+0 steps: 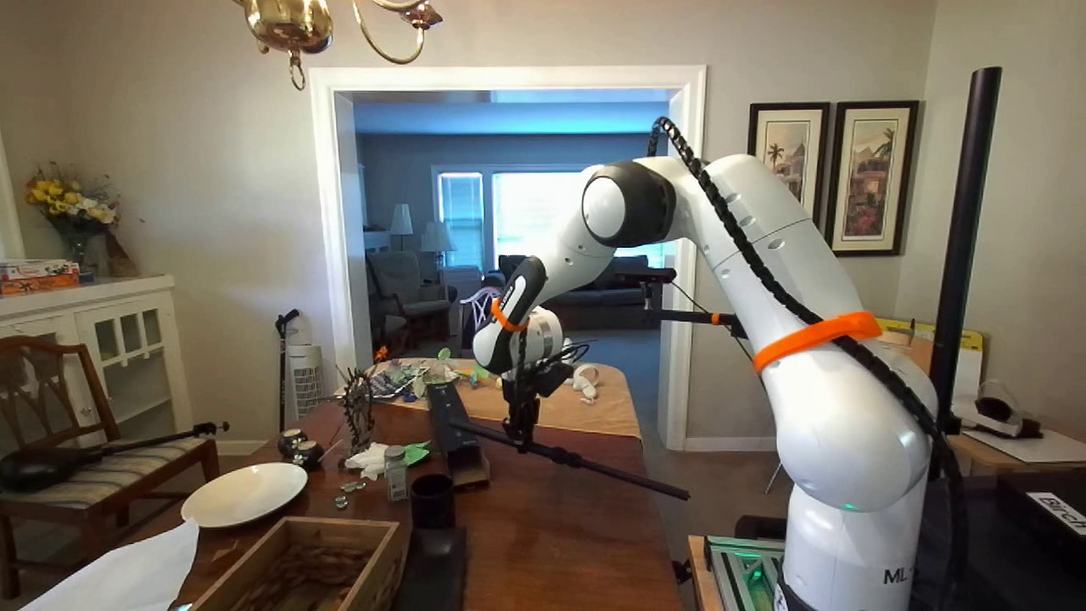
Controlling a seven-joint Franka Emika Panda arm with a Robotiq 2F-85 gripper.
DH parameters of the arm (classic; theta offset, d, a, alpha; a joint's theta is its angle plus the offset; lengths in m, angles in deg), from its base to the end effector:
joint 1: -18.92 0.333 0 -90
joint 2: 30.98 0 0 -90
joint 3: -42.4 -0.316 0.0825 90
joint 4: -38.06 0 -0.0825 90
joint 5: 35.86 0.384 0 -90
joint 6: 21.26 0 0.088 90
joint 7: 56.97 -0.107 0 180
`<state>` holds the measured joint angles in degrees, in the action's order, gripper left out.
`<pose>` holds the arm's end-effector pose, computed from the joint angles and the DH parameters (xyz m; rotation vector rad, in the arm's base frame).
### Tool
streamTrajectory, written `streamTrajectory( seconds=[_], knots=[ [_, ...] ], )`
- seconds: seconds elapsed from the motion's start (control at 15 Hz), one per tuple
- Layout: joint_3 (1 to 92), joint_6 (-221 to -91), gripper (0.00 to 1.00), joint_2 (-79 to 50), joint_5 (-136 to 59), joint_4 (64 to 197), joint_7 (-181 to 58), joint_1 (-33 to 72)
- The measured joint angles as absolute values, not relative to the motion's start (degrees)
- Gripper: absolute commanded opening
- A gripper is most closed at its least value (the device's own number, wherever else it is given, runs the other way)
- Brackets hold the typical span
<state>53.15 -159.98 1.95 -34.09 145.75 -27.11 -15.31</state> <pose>0.4526 -0.4440 0.2048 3.0628 -0.3989 -0.1047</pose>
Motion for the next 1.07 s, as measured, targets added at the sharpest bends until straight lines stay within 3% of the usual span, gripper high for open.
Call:
streamTrajectory(
  seconds=[1.07],
  knots=[
    [52.83,-148.98,0.07,13.76,-32.11,125.14,-39.55,-13.55]
  ],
)
